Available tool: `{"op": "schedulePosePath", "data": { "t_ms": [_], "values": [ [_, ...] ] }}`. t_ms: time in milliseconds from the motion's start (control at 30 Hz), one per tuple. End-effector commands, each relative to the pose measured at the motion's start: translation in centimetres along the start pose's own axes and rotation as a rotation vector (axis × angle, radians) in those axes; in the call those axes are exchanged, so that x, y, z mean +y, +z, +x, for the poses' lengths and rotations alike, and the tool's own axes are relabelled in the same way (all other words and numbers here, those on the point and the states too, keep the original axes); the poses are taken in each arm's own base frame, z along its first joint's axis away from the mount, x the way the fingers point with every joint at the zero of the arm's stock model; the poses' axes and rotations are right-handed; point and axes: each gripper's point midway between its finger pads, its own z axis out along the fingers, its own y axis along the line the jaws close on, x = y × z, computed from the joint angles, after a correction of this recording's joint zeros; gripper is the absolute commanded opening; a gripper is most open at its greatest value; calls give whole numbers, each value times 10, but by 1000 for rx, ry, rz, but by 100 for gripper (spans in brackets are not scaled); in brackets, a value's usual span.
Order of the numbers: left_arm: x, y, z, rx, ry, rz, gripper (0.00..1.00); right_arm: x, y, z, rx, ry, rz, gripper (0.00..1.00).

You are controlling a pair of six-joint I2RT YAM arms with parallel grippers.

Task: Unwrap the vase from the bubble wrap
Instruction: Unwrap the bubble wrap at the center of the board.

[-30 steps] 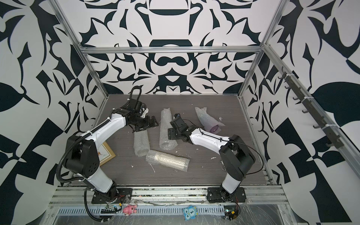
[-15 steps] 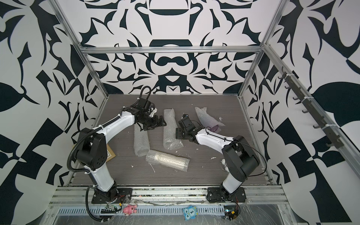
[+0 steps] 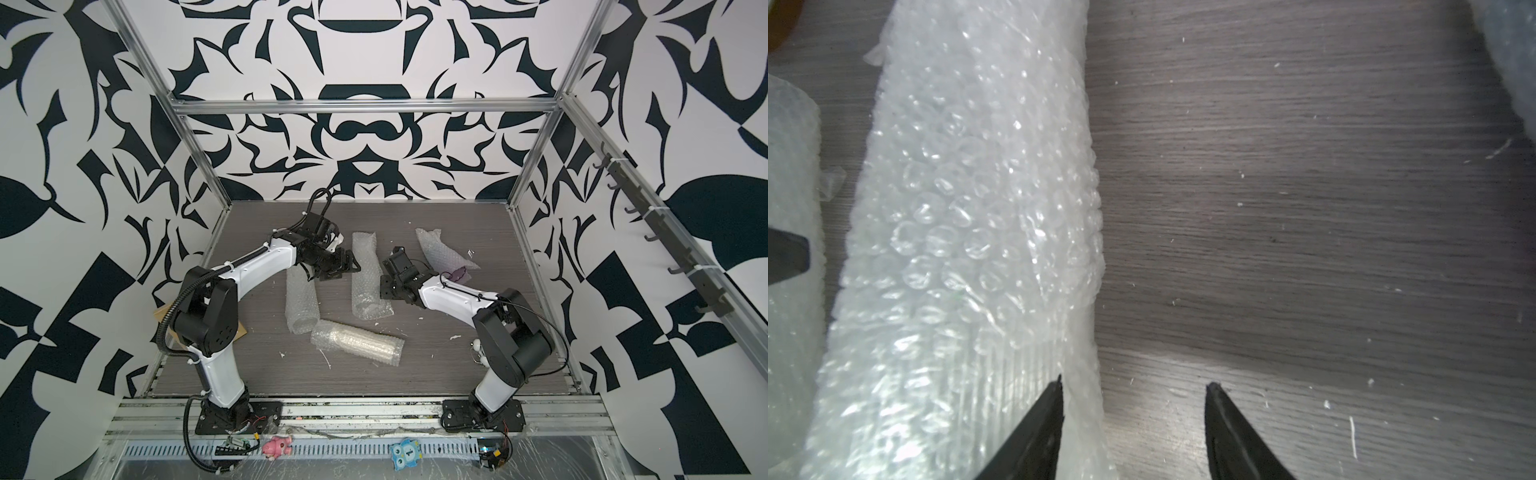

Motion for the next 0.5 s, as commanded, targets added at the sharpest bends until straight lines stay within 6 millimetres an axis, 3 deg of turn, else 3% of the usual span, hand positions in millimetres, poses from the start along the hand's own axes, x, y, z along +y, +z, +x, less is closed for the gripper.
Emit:
{"op": "schedulePosePath", "data": {
  "t_ms": [0,200,467],
  "values": [
    [3,14,4,34,-23,17,70,2,-11,-9,-39,1,-12,55],
    [7,24,10,58,-38,39,52,6,-26,-20,-61,-12,-10,52],
    [5,30,12,75,-53,67,37,33,-47,-40,-125,-51,-45,49]
  ]
}}
